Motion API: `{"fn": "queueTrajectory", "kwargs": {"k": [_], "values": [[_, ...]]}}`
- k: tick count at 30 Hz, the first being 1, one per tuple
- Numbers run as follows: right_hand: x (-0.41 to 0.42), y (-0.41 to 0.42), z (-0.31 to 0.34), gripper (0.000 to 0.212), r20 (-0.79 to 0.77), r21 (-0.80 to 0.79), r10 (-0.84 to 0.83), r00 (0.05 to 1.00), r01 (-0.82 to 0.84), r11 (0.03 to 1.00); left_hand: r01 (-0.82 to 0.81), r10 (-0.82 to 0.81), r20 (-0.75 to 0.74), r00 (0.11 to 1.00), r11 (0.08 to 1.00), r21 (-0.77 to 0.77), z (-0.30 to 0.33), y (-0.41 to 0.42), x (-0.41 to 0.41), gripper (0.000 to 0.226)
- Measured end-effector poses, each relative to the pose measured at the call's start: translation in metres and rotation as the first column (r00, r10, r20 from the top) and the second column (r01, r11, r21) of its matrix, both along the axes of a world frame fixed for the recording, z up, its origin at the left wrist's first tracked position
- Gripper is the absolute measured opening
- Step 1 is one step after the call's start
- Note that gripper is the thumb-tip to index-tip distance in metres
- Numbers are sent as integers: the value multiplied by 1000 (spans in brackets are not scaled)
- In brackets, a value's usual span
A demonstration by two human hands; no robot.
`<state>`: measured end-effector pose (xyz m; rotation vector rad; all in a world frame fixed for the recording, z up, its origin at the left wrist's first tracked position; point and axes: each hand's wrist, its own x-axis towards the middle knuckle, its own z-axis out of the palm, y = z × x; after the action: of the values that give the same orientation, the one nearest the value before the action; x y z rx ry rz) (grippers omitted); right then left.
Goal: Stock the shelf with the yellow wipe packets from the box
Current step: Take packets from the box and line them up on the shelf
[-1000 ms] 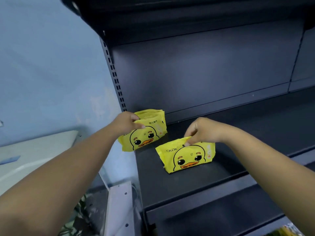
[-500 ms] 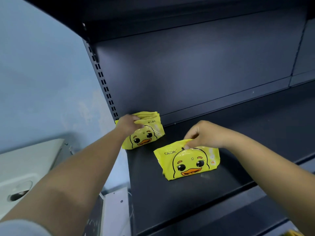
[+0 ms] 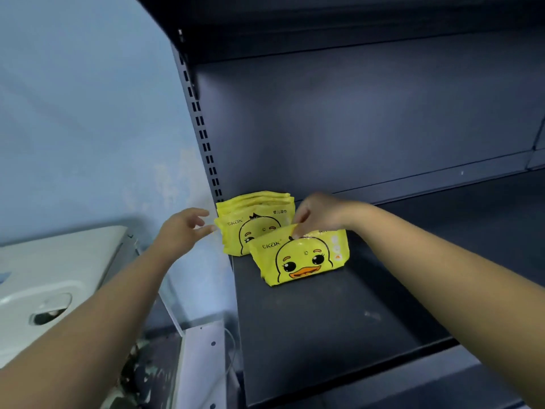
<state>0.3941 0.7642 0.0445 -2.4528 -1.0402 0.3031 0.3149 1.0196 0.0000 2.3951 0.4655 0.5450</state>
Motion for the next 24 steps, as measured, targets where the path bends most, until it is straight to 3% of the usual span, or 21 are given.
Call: {"fn": "queueTrajectory", "kwargs": {"k": [11, 14, 19, 24], "values": [[29, 78, -6, 38, 74, -12, 59, 995, -59, 998, -176, 176, -3, 984, 980, -95, -15, 16, -96, 20], [30, 82, -11, 39, 70, 22, 31, 997, -33, 999, -147, 146, -33, 989, 988, -55, -15, 9, -112, 25], [12, 75, -17, 30, 232, 133, -103, 967, 73, 988, -88, 87, -36, 996, 996, -26, -10, 1, -128, 27], [-47, 52, -8, 35, 351, 84, -163, 922, 142, 986, 17, -16, 24, 1000, 999, -43, -6, -9, -142, 22]]}}
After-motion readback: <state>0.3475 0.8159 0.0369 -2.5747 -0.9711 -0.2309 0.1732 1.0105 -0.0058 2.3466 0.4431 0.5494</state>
